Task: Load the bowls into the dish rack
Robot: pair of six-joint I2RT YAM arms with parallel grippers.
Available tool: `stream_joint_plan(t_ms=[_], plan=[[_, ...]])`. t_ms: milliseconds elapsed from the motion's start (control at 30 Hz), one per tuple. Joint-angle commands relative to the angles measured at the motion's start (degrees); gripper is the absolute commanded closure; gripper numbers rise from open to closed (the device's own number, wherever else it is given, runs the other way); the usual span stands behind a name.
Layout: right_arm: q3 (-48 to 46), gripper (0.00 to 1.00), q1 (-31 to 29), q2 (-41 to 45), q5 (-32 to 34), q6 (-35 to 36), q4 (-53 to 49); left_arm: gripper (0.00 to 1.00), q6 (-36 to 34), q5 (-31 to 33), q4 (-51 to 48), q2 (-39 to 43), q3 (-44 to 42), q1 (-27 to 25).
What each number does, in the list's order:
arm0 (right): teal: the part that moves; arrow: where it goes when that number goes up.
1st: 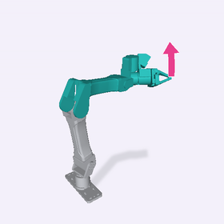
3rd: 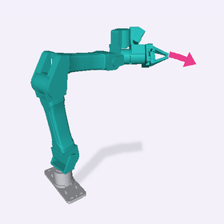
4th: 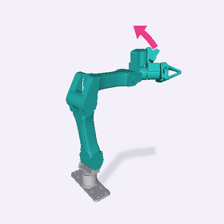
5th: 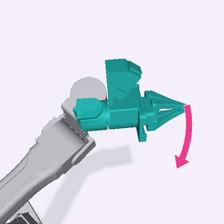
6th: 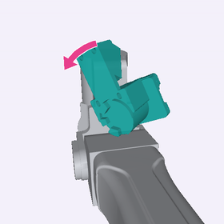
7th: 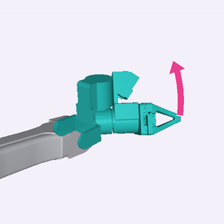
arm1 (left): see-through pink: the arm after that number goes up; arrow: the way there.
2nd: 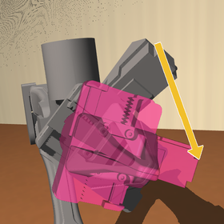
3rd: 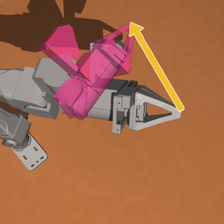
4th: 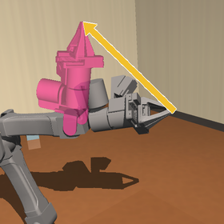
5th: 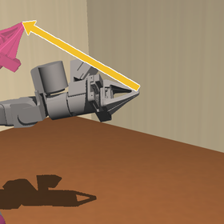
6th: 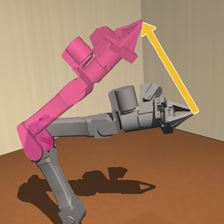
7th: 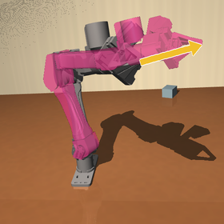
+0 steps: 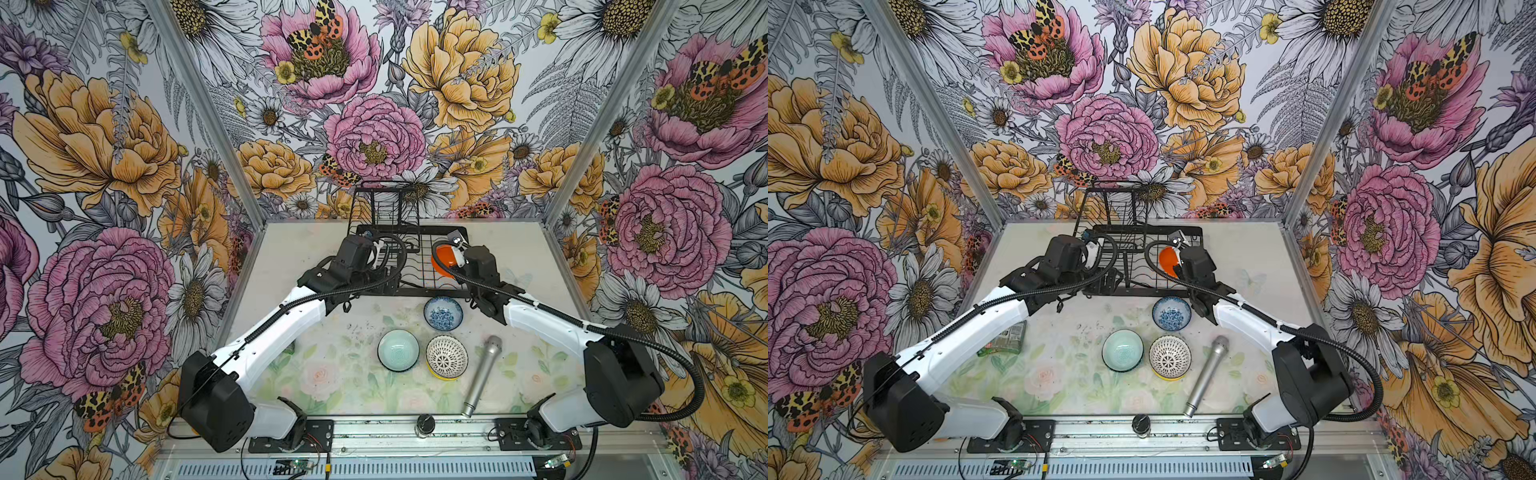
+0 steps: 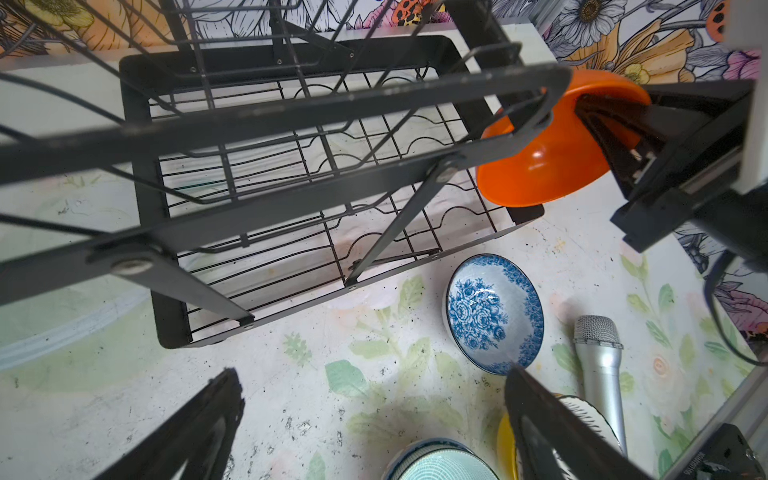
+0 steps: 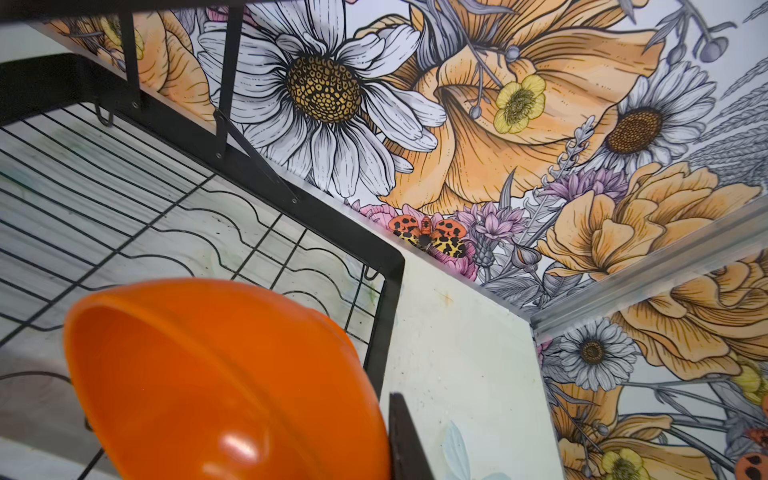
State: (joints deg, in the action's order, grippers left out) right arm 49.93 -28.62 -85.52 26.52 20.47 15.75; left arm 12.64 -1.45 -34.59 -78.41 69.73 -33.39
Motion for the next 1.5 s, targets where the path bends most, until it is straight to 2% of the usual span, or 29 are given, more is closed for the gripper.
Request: stream_joint_plan(t_ms=[0, 133, 400, 667, 1167, 1467], plan=[[-4.7, 1.0, 0.5, -5.3, 1.6, 25.7, 37.9, 0.01, -1.8, -1.9, -0.2, 0.4, 0.0, 0.4], [-5.5, 1.0, 1.0, -14.0, -1.4, 41.0, 54.8, 0.01, -2.2, -2.1, -0.2, 0.4, 0.2, 0.5], [1.8, 1.0, 2.4, -22.5, -7.6, 49.1, 55.5, 0.01, -2.8, -2.4, -0.4, 0.3, 0.7, 0.7], [7.7, 1.0, 4.3, -27.2, -13.1, 50.1, 49.4, 0.01, -2.7, -2.1, -0.4, 0.1, 0.4, 0.7], [15.8, 1.0, 6.1, -35.2, -19.7, 53.7, 46.4, 0.01, -2.2, -1.7, -0.7, 0.9, -0.1, 0.7], [21.8, 1.0, 6.6, -39.8, -22.3, 51.7, 41.8, 0.01, -1.8, -1.1, -1.0, 1.3, 0.0, 0.5]])
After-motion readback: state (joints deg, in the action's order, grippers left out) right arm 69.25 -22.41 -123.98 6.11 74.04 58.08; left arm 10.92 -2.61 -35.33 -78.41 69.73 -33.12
